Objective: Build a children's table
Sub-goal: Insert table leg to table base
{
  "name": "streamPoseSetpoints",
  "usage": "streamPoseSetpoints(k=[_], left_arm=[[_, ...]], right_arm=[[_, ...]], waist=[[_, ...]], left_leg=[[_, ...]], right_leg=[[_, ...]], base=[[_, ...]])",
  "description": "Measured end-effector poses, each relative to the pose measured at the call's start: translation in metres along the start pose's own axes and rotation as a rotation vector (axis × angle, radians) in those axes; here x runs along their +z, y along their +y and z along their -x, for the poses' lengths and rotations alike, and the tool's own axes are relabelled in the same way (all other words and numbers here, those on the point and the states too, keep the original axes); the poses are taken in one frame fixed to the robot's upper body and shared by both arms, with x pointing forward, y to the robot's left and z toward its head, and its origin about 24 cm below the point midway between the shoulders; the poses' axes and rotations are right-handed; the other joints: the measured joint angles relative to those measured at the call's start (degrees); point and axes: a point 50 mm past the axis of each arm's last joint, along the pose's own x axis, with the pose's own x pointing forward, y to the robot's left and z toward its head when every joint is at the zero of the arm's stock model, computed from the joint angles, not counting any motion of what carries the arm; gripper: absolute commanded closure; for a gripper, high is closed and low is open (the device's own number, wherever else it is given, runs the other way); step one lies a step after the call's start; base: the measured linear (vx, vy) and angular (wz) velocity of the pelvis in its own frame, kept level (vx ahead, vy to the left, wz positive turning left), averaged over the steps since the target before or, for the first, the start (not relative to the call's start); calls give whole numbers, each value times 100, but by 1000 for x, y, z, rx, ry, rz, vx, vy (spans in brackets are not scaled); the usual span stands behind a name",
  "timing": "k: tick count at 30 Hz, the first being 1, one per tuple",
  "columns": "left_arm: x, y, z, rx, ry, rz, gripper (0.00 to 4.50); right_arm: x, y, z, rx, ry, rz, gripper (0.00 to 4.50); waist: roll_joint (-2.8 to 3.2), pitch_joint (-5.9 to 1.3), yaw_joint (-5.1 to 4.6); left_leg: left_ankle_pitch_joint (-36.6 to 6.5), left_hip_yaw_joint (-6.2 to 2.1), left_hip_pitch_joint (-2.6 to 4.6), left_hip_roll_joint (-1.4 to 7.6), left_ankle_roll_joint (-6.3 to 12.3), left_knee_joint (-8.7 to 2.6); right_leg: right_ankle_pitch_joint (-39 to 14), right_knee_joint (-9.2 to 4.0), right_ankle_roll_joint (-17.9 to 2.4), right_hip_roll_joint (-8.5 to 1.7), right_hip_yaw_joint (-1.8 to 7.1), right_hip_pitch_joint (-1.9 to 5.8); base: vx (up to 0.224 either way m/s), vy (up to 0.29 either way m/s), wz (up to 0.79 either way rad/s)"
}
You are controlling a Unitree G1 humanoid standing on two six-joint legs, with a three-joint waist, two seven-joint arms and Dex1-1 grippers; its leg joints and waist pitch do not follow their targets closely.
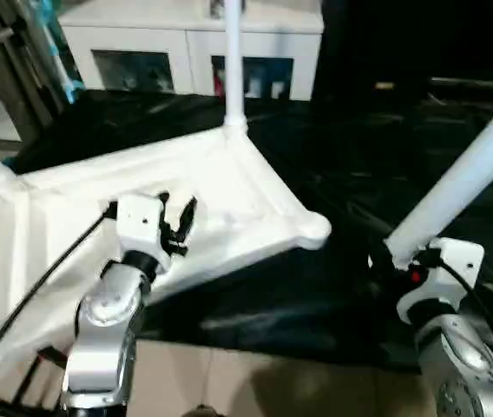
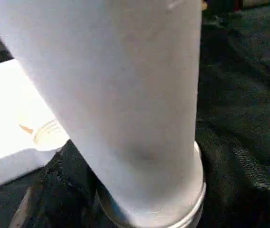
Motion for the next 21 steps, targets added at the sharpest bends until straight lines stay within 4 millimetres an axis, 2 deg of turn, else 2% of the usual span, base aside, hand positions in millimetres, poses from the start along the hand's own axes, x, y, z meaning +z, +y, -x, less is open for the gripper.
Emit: streamPoseSetpoints(k=[1, 2, 3, 4, 5, 7, 10, 11, 13, 16, 21], left_arm=[[-4, -3, 1, 9, 17, 30, 200], [-6, -7, 2, 4, 22, 47, 200], [-8, -7, 3, 8, 27, 60, 200], [-10, -7, 5, 11, 34, 66, 200], [-11, -6, 6, 9, 36, 67, 200], [-14, -5, 9, -11, 50, 57, 200], [-19, -8, 13, -67, 75, 19, 200], [-20, -10, 13, -84, 76, 4, 200], [-20, -13, 13, -106, 73, -13, 200], [-23, -14, 12, -108, 81, -12, 200], [-26, -12, 13, -94, 70, 6, 200]], right_arm=[[-1, -2, -1, 5, 10, 13, 187], [-2, -5, -1, 1, 15, 21, 187], [-3, -6, -2, 14, 20, 28, 187], [-3, -5, -2, 29, 23, 31, 187], [-4, -6, -3, 44, 25, 35, 187], [-8, -5, -4, 77, 40, 36, 187], [-12, -4, -7, 90, 45, 23, 187], [-13, -4, -7, 88, 49, 19, 187], [-17, -4, -9, 74, 54, 0, 187], [-22, -3, -10, 62, 48, -6, 187], [-30, -5, -10, 13, 38, -5, 187]], waist=[[-40, 26, 122], [-61, 39, 197], [-71, 50, 252], [-75, 57, 297], [-83, 63, 313], [-117, 91, 281], [-157, 118, 259], [-159, 120, 257], [-167, 123, 231], [-194, 143, 204], [-219, 157, 173]], left_leg=[[-4, -8, 27, 32, 16, -17], [-3, -7, 53, 77, -2, -39], [17, -7, 104, 105, -76, -75], [79, -7, 134, 154, -186, -113], [98, -9, 161, 189, -289, -128], [94, -10, 236, 209, -295, -210], [94, -14, 234, 234, -296, -291], [94, -13, 233, 232, -296, -309], [94, 8, 239, 227, -296, -310], [94, 48, 241, 185, -296, -309], [94, 89, 273, 184, -296, -309]], right_leg=[[42, -11, -36, -11, -81, -15], [58, -12, -36, -15, -127, -25], [70, -11, -43, -17, -151, -21], [70, -14, -44, -21, -212, -12], [69, -23, -46, -23, -258, -7], [69, -123, -47, -16, -299, 21], [70, -287, -49, -16, -359, 56], [74, -326, -55, -16, -360, 94], [115, -381, -105, -23, -350, 104], [192, -410, -89, -95, -351, 95], [192, -431, -88, -105, -316, 92]], base=[[-136, -173, -13], [-137, -131, -21], [-115, -84, -23], [-115, -84, -23], [-98, -34, -19], [-105, -6, -11], [-62, 33, -12], [-23, 63, -12], [-18, 66, -10], [-28, 58, -8], [0, 0, 0]])
